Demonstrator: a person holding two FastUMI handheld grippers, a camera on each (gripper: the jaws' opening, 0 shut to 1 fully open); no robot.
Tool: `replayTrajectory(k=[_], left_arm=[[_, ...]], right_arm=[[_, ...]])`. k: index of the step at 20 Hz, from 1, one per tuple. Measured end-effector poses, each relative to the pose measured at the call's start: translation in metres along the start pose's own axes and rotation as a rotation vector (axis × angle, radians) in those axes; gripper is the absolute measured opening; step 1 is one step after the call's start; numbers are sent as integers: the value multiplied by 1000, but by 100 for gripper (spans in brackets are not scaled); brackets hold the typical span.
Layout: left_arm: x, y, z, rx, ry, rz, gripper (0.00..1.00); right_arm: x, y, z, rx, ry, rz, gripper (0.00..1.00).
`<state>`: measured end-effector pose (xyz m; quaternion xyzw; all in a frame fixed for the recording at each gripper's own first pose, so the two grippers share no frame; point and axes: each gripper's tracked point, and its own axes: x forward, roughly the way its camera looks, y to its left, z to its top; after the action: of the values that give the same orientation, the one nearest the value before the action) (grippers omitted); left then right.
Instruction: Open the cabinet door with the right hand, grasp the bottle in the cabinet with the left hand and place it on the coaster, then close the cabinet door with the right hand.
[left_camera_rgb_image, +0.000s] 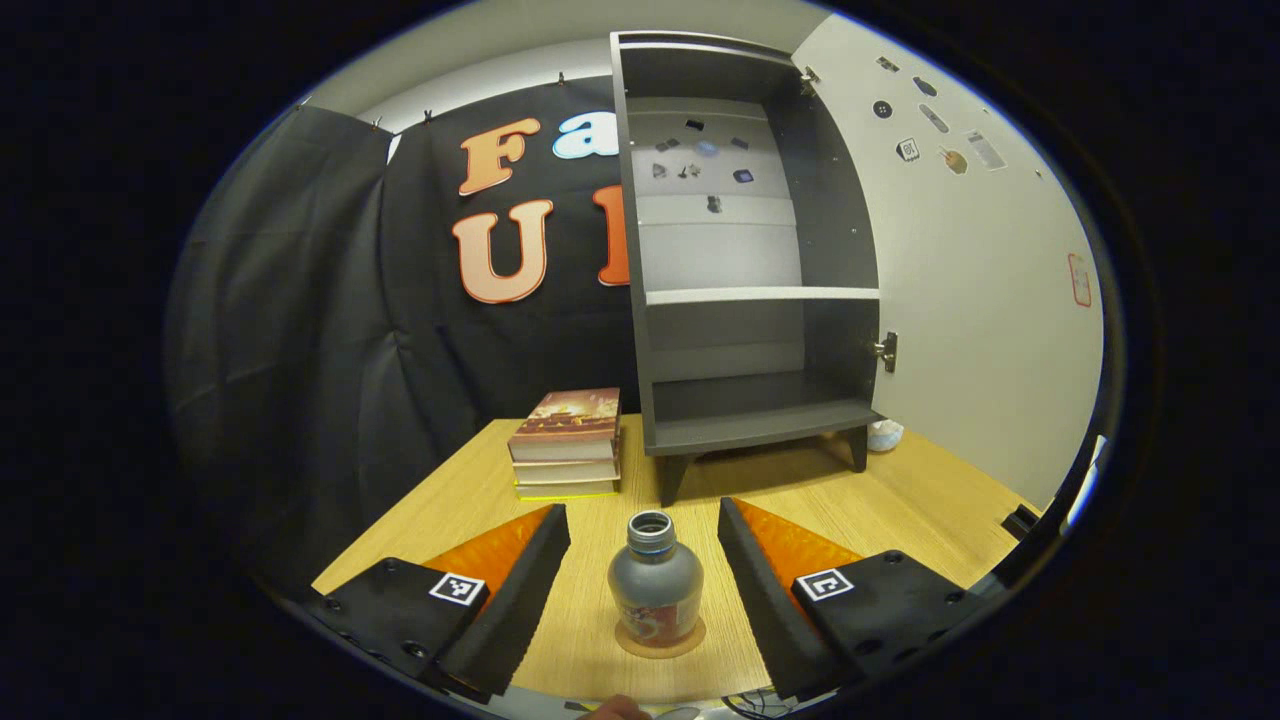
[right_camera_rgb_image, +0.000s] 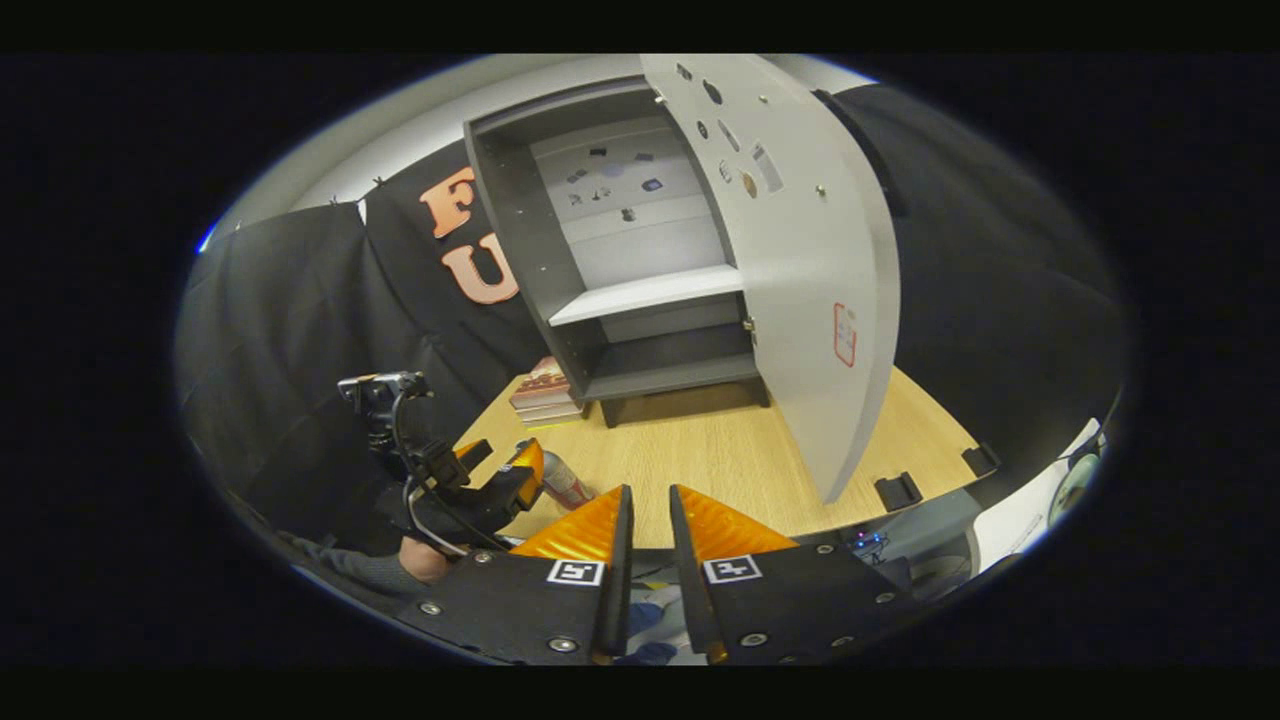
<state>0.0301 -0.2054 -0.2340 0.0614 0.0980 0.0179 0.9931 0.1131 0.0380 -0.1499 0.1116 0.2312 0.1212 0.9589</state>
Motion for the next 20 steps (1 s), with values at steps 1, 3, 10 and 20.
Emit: replayTrajectory(k=[1, 3, 10, 20], left_arm=[[-5, 3, 6, 0, -7, 7, 98], [-11, 4, 19, -9, -14, 7, 97], [-31, 18, 81, -41, -65, 8, 97], [-48, 46, 122, -9, -102, 44, 97]], right_arm=[[-4, 0, 5, 2, -17, 4, 19], [-12, -6, 16, 5, -51, -3, 12], [-53, -52, 90, 15, -246, -39, 35], [-69, -128, 186, -45, -412, -121, 55]])
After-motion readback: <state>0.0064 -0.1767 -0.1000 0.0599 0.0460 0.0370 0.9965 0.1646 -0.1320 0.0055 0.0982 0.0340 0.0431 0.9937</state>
